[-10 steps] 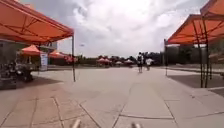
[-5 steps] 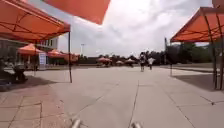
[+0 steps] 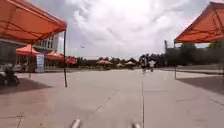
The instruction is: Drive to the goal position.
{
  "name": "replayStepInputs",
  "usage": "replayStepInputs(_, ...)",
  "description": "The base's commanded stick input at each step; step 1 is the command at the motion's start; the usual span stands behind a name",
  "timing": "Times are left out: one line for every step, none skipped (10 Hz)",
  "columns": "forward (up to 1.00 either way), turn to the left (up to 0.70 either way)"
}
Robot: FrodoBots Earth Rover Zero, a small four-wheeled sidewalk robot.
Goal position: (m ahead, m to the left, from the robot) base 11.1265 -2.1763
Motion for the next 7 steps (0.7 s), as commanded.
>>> replayStepInputs(0.85, -0.03)
replayStepInputs(0.85, -0.03)
replayStepInputs(0.85, -0.03)
replayStepInputs(0.85, -0.03)
replayStepInputs(0.85, -0.03)
replayStepInputs(0.85, -0.03)
replayStepInputs(0.85, -0.03)
